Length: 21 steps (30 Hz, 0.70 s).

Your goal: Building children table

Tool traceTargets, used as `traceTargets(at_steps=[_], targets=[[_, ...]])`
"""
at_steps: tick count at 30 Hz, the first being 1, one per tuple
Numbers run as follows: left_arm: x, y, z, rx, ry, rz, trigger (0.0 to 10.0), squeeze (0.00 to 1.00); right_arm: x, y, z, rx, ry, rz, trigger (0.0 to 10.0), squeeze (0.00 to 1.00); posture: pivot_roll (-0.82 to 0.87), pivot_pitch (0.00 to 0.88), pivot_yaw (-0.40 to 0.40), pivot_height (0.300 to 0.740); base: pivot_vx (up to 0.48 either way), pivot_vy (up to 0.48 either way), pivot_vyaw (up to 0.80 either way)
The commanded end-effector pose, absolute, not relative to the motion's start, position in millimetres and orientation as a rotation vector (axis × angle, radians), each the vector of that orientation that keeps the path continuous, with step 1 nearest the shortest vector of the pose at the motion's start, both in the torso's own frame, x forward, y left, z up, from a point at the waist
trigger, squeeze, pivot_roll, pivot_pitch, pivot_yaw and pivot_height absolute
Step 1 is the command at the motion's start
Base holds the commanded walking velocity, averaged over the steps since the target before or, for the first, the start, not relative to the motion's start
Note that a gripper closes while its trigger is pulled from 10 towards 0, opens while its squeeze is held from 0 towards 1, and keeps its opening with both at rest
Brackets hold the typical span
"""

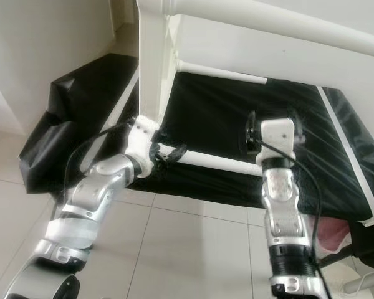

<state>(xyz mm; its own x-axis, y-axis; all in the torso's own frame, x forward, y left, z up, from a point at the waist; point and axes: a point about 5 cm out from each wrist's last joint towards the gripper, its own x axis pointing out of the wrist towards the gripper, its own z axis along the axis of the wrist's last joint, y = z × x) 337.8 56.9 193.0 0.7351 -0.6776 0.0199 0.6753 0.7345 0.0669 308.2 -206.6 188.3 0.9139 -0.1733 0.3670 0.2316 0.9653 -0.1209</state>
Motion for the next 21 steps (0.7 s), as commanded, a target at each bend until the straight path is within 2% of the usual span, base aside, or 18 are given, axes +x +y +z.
traceTargets(at_steps=[1,11,14,18,21], targets=[[335,60,192,0.053,-0.069,-0.705,10.0,0.0,304,-211,181,-0.105,-0.326,-0.235,10.0,0.0,0.07,0.0,-0.062,0.74,0.0,0.0,0.0],[324,77,168,0.102,-0.114,-0.557,10.0,0.0,292,-192,152,-0.04,-0.228,-0.194,10.0,0.0,0.07,0.0,-0.053,0.74,0.0,0.0,0.0],[318,76,162,0.139,-0.124,-0.572,10.0,0.0,291,-191,153,-0.066,-0.236,-0.174,10.0,0.0,0.07,0.0,-0.052,0.74,0.0,0.0,0.0],[316,75,162,0.097,-0.116,-0.59,10.0,0.0,291,-192,153,-0.038,-0.233,-0.185,10.0,0.0,0.07,0.0,-0.052,0.74,0.0,0.0,0.0],[315,77,147,0.207,-0.091,-0.601,10.0,0.0,291,-197,148,-0.031,-0.208,-0.217,10.0,0.0,0.07,0.0,-0.052,0.74,0.0,0.0,0.0]])
